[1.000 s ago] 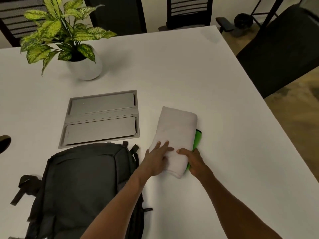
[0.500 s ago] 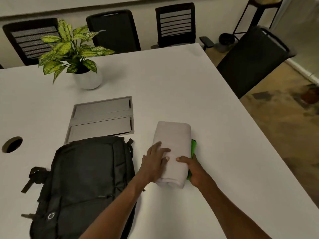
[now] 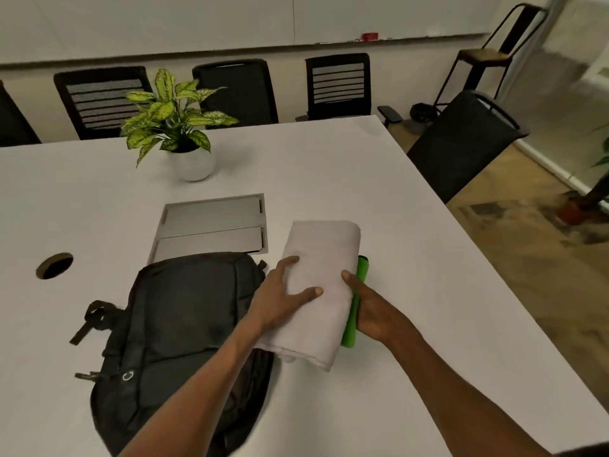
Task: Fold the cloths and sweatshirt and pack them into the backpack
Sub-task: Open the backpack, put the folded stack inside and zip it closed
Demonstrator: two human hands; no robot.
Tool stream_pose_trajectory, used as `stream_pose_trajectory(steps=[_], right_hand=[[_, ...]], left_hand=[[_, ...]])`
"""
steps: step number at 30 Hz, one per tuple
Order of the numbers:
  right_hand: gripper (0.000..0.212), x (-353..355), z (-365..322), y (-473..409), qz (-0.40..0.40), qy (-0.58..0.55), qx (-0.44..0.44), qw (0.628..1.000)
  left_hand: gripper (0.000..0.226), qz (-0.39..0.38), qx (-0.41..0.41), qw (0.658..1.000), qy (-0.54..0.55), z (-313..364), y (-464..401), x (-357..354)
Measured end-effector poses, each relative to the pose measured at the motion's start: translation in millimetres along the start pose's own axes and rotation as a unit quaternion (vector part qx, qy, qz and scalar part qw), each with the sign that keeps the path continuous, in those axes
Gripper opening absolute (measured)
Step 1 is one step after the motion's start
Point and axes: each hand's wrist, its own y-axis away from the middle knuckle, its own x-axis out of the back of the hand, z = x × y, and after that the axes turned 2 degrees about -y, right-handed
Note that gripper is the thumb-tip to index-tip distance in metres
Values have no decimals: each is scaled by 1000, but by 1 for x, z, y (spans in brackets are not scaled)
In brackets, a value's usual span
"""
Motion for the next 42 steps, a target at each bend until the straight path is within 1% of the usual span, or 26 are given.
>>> stream_pose_trajectory(steps=[4, 7, 9, 12, 16, 19, 21, 23, 24, 26, 27, 28, 29, 30, 31, 32, 34, 35, 37, 39, 42], right_hand=[[81, -28, 35, 19, 5, -17, 38, 999], [87, -52, 63, 37, 1, -21, 67, 998], [83, -67, 85, 50, 7, -22, 86, 996], [62, -89, 119, 66, 15, -14, 114, 993], [64, -113, 165, 81, 54, -32, 129, 990], [58, -121, 196, 89, 67, -68, 151, 984], [59, -125, 211, 93, 66, -77, 163, 981], [63, -125, 219, 97, 81, -85, 165, 979], [64, -125, 222, 99, 97, -89, 167, 977], [68, -121, 225, 103, 125, -85, 178, 972], [71, -117, 226, 105, 135, -84, 181, 971], [72, -114, 226, 108, 143, -85, 181, 969], [70, -109, 225, 109, 150, -89, 181, 968], [66, -104, 223, 110, 156, -96, 180, 967], [62, -100, 221, 110, 161, -103, 179, 965], [58, -95, 218, 111, 165, -111, 180, 963], [53, -87, 211, 112, 168, -117, 182, 962], [51, -82, 208, 113, 166, -117, 181, 962], [49, -74, 201, 117, 165, -116, 177, 963], [49, -65, 194, 119, 168, -109, 170, 965], [51, -51, 189, 120, 168, -94, 156, 969]], left_hand=[[86, -14, -26, 999, -19, -3, 34, 20], [85, -29, -40, 999, -7, -14, 61, 36], [83, -40, -52, 998, -5, -23, 80, 47], [81, -51, -68, 996, -23, -36, 110, 64], [74, -78, -87, 992, -54, -53, 141, 86], [54, -95, -94, 988, -72, -63, 155, 96], [45, -111, -94, 987, -71, -70, 163, 99], [41, -138, -94, 985, -41, -74, 167, 101], [38, -156, -88, 984, -4, -77, 167, 104], [31, -182, -42, 975, 117, -79, 169, 112], [28, -176, -7, 968, 181, -83, 169, 113], [27, -150, 28, 961, 230, -91, 168, 112], [26, -110, 60, 959, 252, -101, 167, 109], [24, -70, 84, 963, 245, -114, 166, 106], [22, -47, 97, 973, 202, -128, 165, 102], [19, -50, 96, 984, 141, -144, 164, 98], [13, -83, 77, 993, -11, -168, 165, 90], [12, -90, 68, 989, -93, -177, 166, 87], [20, -102, 32, 967, -233, -194, 168, 78], [27, -123, 9, 942, -311, -206, 170, 69], [36, -114, 31, 934, -337, -215, 173, 59]])
